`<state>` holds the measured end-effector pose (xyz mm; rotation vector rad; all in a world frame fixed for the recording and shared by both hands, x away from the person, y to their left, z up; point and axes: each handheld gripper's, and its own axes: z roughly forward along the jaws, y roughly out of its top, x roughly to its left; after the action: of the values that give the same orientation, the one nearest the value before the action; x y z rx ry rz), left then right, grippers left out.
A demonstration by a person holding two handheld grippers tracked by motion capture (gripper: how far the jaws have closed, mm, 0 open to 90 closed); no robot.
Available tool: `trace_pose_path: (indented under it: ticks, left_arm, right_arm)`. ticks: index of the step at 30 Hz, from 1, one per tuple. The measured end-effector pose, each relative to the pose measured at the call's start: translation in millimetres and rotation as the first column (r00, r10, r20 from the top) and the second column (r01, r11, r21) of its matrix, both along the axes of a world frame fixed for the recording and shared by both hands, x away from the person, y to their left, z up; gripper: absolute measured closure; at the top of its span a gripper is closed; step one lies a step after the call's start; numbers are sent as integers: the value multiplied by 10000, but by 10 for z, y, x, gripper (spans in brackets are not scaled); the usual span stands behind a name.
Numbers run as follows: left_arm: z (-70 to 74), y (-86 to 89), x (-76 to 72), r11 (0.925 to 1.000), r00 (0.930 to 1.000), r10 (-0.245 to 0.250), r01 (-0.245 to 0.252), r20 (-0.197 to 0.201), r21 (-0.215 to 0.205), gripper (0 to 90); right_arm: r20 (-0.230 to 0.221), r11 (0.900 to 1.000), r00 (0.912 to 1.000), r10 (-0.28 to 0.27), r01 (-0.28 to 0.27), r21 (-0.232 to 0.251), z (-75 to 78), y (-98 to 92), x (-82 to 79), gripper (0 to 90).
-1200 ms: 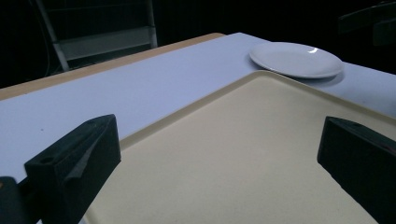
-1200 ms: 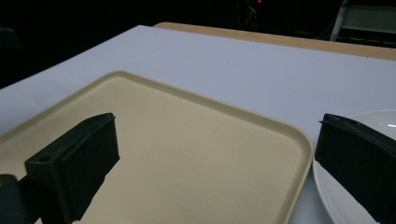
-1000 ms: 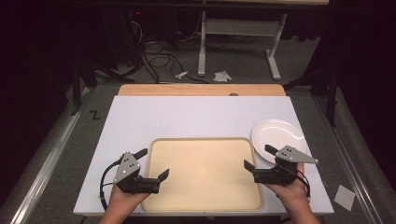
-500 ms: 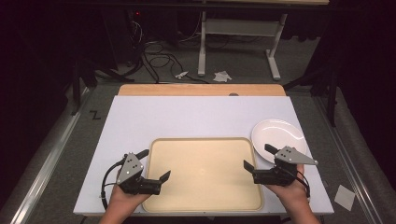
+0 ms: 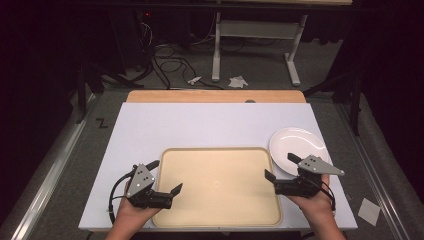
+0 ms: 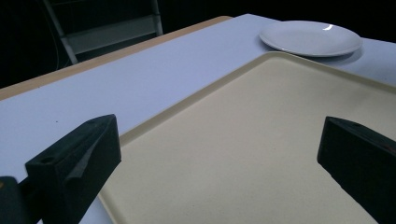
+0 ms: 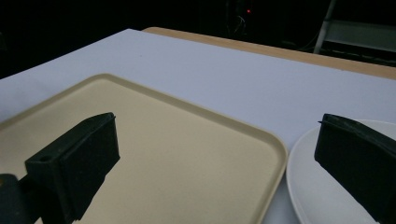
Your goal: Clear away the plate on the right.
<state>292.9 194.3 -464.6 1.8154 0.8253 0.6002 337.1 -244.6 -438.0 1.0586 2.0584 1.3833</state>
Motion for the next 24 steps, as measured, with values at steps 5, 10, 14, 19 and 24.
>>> trace_pose_path:
  ticks: [5,10,14,19,24]
  left_arm:
    - [-4,16,16,10000,10000,40,-40,33,10,2]
    - [-3,36,40,9999,9999,128,-128,77,-40,6]
    - [-3,51,60,9998,9998,165,-164,103,-144,10]
    - [-11,46,79,9999,9999,80,-80,61,-91,11]
    - [-10,49,86,9999,9999,68,-67,91,-136,16]
  right_arm:
    - [-103,9993,9994,-336,338,127,2,-120,40,7]
    - [-306,9968,9965,-784,788,151,6,-260,66,5]
    - [-428,9937,9928,-1116,1119,46,0,-362,84,5]
    - [-603,9908,9890,-1352,1354,-11,-20,-450,102,5]
    - [-747,9853,9825,-1706,1708,-43,-47,-566,125,5]
